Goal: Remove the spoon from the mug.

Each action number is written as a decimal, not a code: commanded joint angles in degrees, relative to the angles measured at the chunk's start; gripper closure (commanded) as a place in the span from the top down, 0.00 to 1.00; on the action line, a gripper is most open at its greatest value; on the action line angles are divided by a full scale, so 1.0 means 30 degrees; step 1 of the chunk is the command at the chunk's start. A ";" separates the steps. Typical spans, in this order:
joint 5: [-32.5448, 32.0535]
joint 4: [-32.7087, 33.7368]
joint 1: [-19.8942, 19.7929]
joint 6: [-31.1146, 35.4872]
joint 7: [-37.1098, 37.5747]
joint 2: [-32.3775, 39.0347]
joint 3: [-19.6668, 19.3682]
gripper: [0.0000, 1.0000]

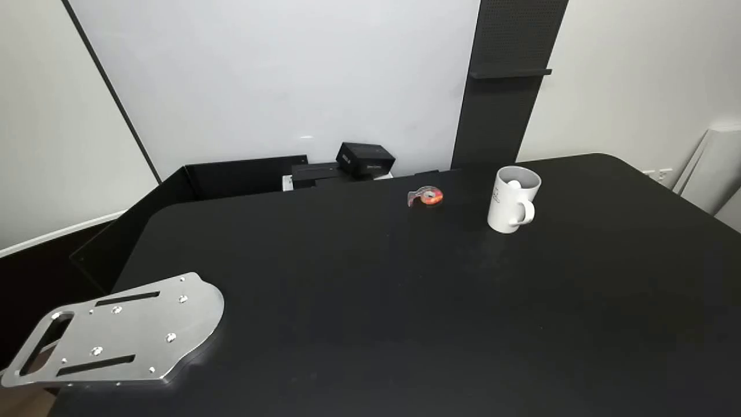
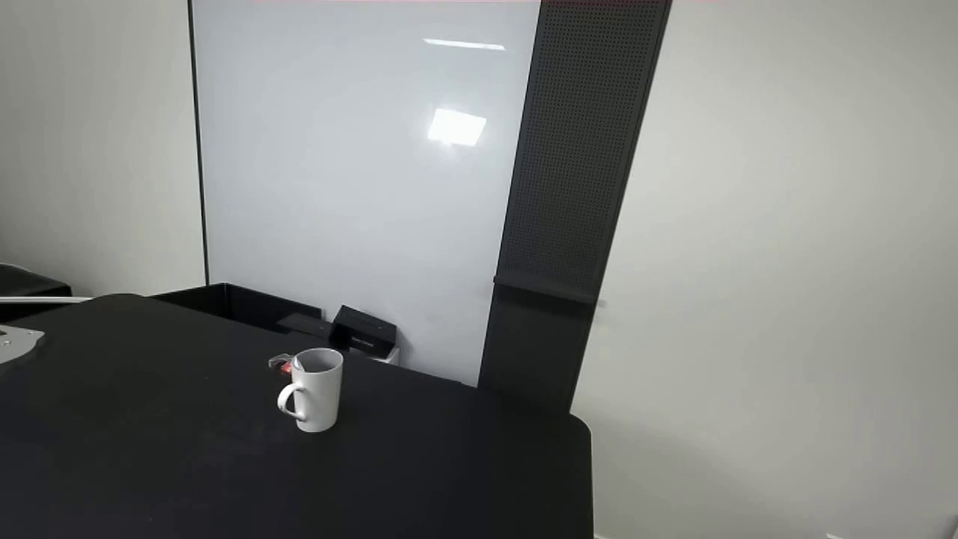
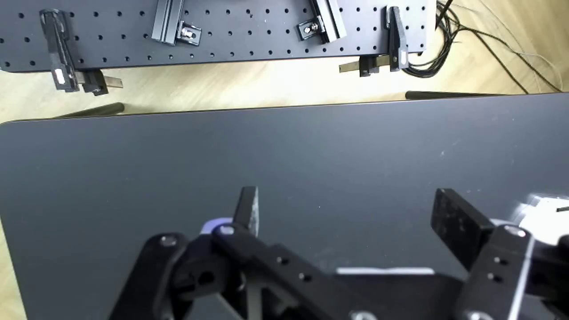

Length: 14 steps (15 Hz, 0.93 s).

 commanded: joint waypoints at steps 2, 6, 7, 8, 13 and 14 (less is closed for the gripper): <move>0.0165 0.0040 -0.0337 -0.0050 -0.0217 0.0067 0.0233 1.00; 0.0165 0.0040 -0.0337 -0.0050 -0.0220 0.0067 0.0233 1.00; 0.0165 0.0040 -0.0337 -0.0050 -0.0221 0.0067 0.0233 1.00; 0.0200 0.0080 -0.0270 0.0007 -0.0358 0.0229 0.0184 1.00; 0.0033 0.0540 -0.0107 0.0764 -0.1102 0.1629 0.0121 1.00; 0.0024 0.0646 -0.0116 0.1118 -0.1194 0.2051 0.0119 1.00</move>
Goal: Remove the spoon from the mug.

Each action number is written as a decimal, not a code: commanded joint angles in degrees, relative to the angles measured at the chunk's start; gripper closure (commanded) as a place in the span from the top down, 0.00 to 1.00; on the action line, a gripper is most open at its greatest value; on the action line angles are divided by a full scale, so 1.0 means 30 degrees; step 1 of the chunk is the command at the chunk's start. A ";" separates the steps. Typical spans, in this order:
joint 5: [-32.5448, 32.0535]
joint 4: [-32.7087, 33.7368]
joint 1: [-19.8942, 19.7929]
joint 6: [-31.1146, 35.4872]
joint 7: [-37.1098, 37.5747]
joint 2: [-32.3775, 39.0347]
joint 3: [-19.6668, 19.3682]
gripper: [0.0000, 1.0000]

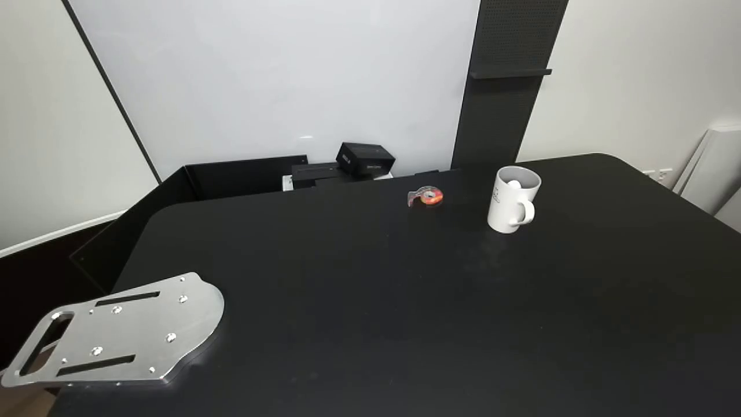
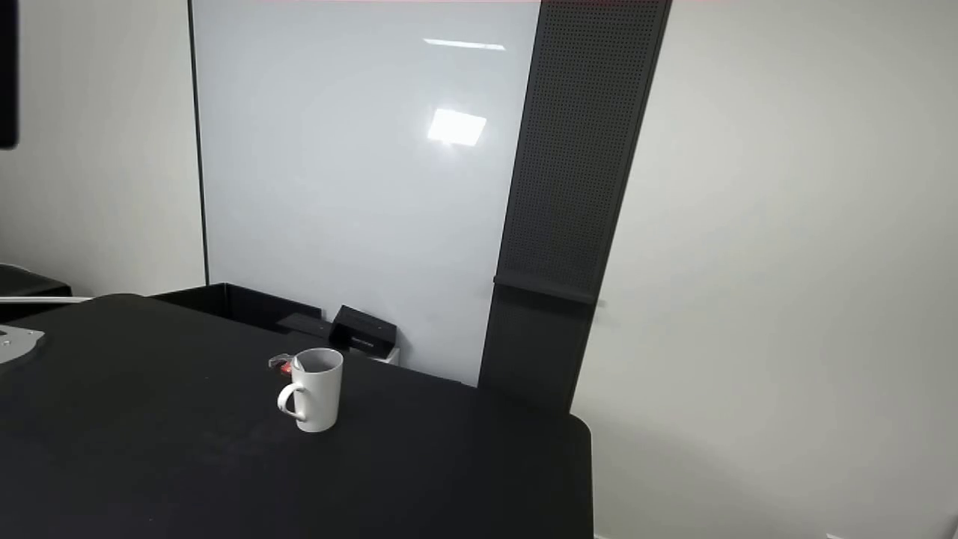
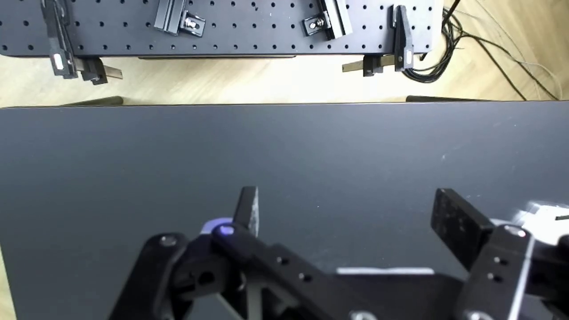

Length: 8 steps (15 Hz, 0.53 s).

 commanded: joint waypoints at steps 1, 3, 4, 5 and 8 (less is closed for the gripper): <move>0.0001 0.0755 -0.0098 0.0856 -0.0397 0.1743 0.0091 1.00; 0.0072 0.1082 -0.0063 0.1450 -0.0572 0.2784 0.0009 1.00; 0.0038 0.1256 -0.0055 0.1741 -0.0680 0.3274 0.0027 1.00; 0.0061 0.1488 -0.0059 0.2055 -0.0728 0.3871 0.0018 1.00; 0.0054 0.2374 -0.0139 0.2990 -0.0669 0.5766 0.0067 1.00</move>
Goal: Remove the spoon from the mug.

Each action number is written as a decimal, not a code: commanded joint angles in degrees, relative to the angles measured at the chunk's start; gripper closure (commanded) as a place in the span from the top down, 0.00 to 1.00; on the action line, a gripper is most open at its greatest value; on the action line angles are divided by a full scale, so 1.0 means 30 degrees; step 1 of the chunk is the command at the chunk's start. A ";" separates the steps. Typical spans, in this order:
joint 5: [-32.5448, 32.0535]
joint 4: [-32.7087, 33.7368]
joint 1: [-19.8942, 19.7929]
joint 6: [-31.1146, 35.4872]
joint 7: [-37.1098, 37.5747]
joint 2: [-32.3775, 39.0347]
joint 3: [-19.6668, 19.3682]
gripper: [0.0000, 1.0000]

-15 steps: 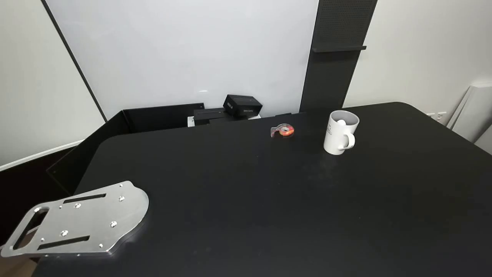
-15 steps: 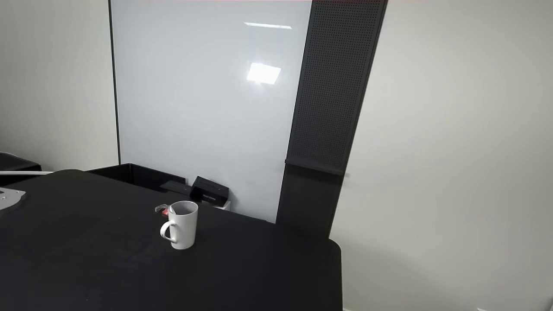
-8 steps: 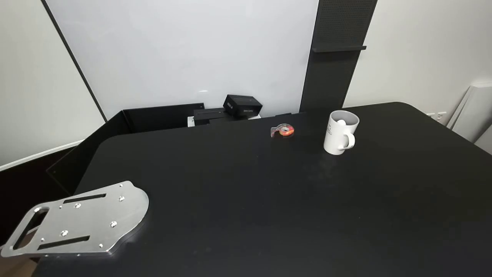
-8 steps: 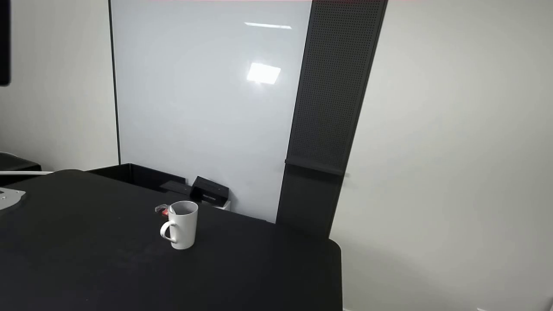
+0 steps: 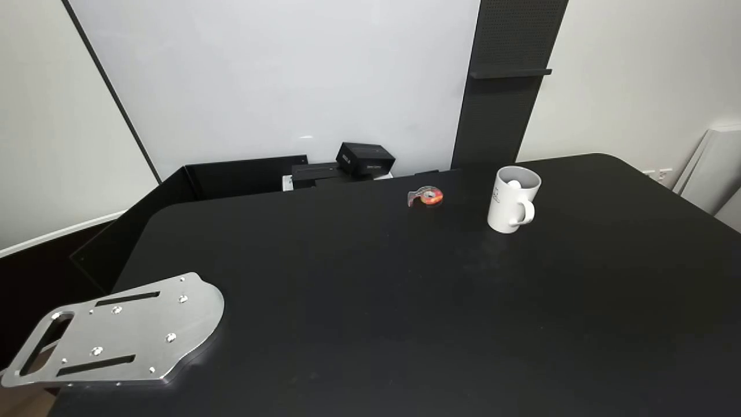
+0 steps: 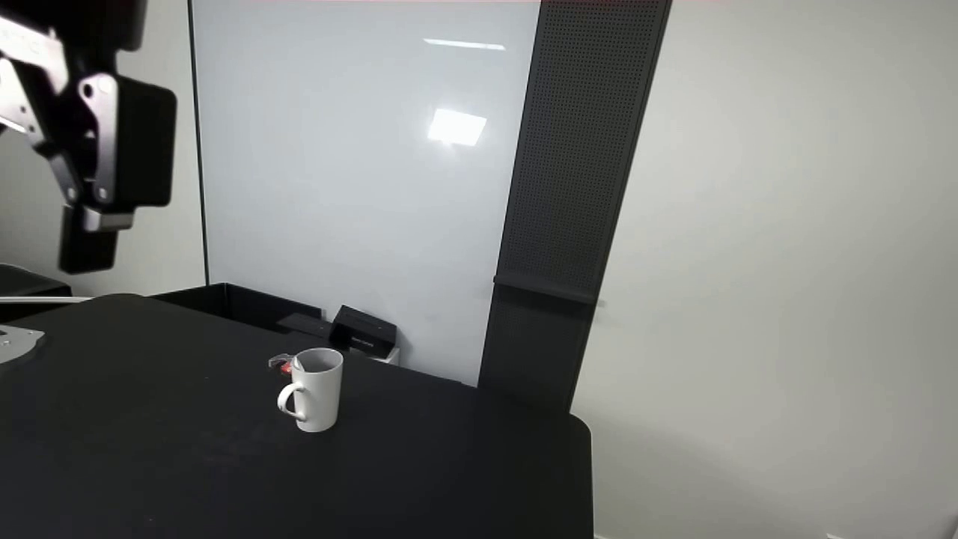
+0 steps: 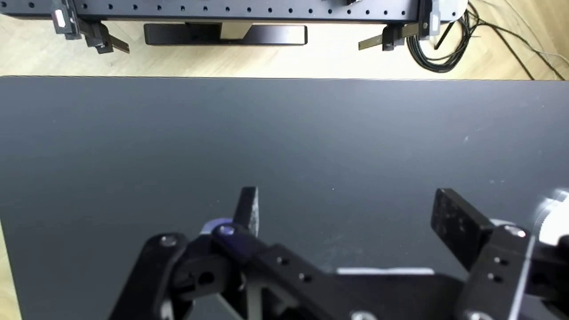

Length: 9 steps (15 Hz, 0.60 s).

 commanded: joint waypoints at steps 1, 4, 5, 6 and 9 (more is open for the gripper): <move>0.0070 0.1951 -0.0199 0.0709 0.0044 0.3019 0.0054 1.00; 0.0068 0.3339 -0.0391 0.1515 0.0294 0.5316 0.0084 1.00; 0.0074 0.3888 -0.0473 0.1807 0.0399 0.6163 0.0085 1.00; 0.0101 0.4516 -0.0539 0.1987 0.0461 0.7032 0.0076 1.00; 0.0113 0.6668 -0.0742 0.2420 0.0699 0.9693 0.0148 1.00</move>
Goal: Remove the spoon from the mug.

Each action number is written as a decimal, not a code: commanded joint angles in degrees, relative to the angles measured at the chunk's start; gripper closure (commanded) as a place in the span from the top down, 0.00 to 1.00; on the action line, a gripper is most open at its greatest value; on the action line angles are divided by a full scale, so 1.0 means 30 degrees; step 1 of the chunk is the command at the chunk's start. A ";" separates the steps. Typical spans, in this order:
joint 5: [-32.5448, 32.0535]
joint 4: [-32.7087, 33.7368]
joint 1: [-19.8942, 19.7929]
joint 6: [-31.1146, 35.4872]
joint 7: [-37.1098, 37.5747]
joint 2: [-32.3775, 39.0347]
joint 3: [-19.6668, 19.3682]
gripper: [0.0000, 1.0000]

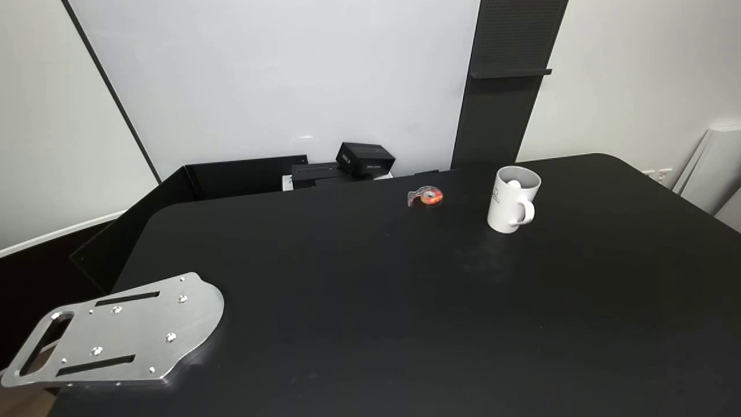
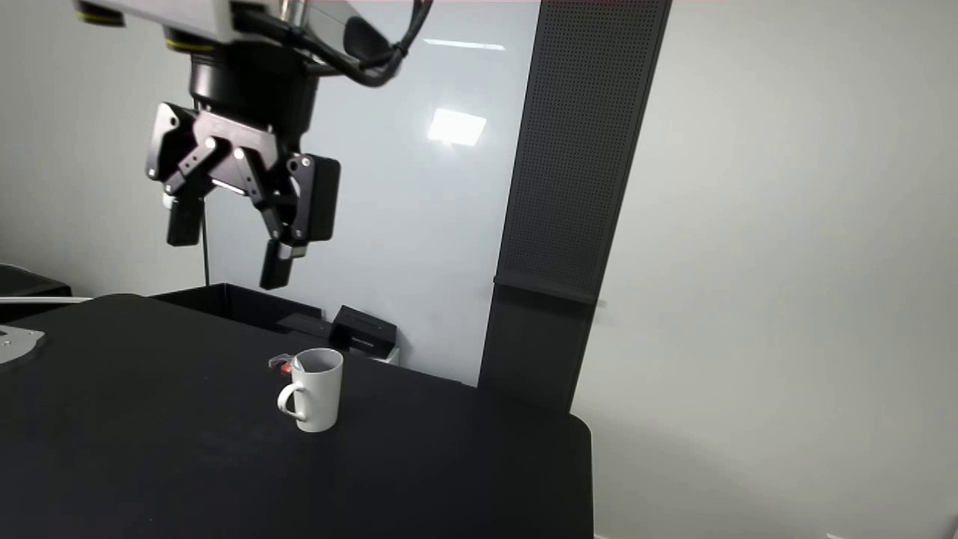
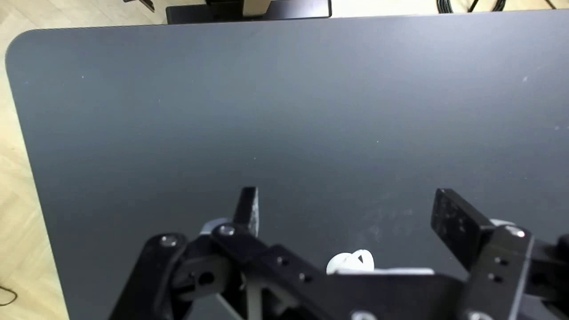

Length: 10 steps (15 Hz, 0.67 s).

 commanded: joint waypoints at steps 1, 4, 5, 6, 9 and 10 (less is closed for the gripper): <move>0.0131 0.3541 -0.0295 -0.0198 0.0715 0.3813 0.0167 1.00; 0.0115 0.5794 -0.0414 -0.0251 0.1106 0.6182 0.0297 1.00; 0.0176 0.6556 -0.0448 -0.0266 0.1252 0.6972 0.0331 1.00; 0.0141 0.7294 -0.0461 -0.0457 0.1534 0.7616 0.0395 1.00; 0.0016 0.5583 -0.0544 0.0312 0.0565 0.6640 0.0477 1.00; 0.0014 0.5514 -0.0548 0.0312 0.0554 0.6620 0.0486 1.00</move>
